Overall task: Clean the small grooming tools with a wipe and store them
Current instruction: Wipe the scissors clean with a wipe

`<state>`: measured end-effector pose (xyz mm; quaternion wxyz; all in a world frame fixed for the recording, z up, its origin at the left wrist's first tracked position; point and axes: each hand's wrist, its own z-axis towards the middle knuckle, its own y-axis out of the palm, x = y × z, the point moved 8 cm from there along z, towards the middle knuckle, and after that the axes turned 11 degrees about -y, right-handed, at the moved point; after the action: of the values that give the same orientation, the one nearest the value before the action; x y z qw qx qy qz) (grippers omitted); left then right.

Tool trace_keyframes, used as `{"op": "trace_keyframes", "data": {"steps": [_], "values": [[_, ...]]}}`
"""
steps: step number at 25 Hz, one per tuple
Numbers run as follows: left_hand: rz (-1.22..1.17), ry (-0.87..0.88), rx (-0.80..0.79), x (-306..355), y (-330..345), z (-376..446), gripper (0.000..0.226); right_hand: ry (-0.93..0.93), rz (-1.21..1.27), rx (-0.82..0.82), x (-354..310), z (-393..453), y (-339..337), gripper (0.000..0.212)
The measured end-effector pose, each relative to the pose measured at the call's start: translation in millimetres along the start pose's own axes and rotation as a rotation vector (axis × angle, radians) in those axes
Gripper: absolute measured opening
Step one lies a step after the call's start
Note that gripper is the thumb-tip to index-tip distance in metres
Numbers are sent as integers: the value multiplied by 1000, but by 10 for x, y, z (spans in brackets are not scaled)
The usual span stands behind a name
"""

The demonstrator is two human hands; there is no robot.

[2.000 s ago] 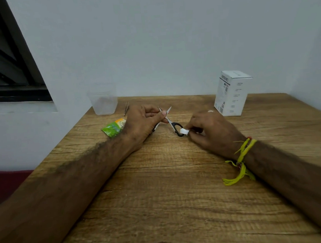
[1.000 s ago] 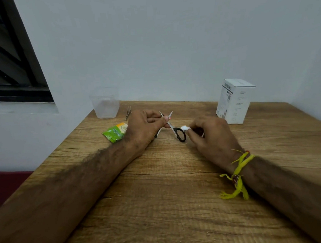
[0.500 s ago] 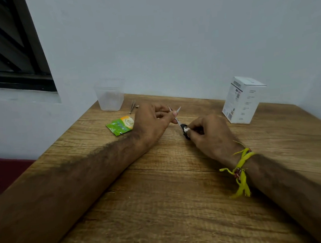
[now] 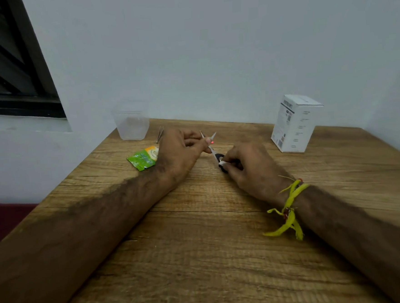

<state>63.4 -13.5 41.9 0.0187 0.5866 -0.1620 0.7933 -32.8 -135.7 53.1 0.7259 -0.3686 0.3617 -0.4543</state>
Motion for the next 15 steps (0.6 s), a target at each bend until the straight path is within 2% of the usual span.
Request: {"op": "trace_keyframes", "data": {"steps": [5,9,12,15], "values": [[26,-29,-95,-27,117,-18,18,-237,-191,-220,-97,-49,-62,17],[10,-39,-129,-47,86,26,19,-374,-452,-256,-269,2,-76,20],[35,-28,-149,-22,163,-31,16,-326,-423,-323,-177,-68,-69,28],[20,-14,-95,-31,68,-4,15,-218,-339,-265,-187,-26,-12,21]]}}
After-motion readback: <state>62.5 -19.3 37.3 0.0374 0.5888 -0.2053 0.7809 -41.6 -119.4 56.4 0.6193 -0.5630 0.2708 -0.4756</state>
